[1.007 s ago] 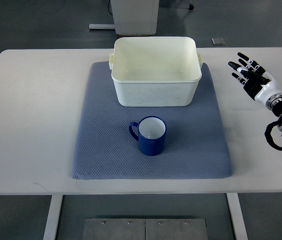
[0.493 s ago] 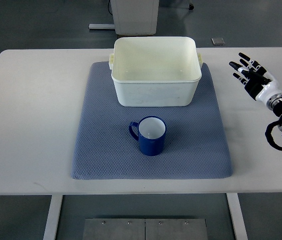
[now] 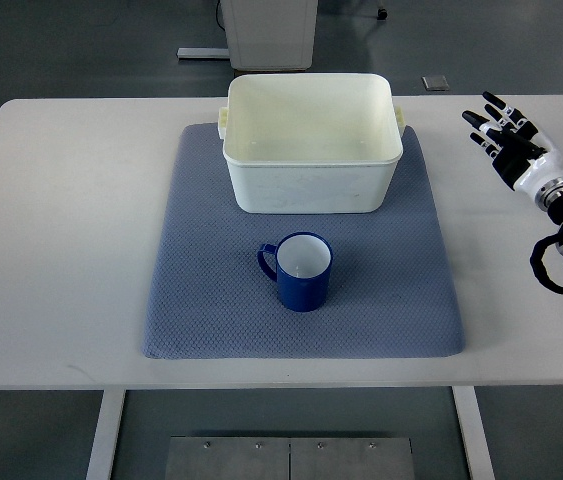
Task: Place cup in box with right hand
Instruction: 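Move the right hand inward toward the dark blue mug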
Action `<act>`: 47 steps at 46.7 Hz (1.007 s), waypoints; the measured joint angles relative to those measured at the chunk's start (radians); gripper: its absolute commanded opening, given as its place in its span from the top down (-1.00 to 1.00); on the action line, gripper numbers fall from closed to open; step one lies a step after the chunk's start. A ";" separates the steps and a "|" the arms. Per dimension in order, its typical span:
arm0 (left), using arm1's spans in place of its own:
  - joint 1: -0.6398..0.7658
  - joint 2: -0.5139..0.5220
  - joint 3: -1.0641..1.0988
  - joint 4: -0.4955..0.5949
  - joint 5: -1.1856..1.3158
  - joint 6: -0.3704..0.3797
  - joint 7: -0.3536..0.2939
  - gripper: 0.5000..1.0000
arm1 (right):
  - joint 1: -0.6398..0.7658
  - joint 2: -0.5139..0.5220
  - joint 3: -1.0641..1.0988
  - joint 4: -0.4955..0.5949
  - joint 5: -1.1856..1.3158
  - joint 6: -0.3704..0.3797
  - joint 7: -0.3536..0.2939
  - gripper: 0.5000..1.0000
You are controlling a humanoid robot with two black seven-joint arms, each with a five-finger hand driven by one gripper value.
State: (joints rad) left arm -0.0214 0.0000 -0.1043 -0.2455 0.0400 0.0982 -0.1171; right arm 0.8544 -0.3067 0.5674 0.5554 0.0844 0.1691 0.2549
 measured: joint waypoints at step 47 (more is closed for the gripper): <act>0.000 0.000 0.000 0.000 0.000 0.000 0.000 -1.00 | -0.048 -0.031 -0.099 0.002 -0.098 0.098 0.156 -1.00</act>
State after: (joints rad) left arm -0.0214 0.0000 -0.1043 -0.2455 0.0400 0.0982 -0.1176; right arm 0.8066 -0.3373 0.4680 0.5575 -0.0138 0.2673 0.4108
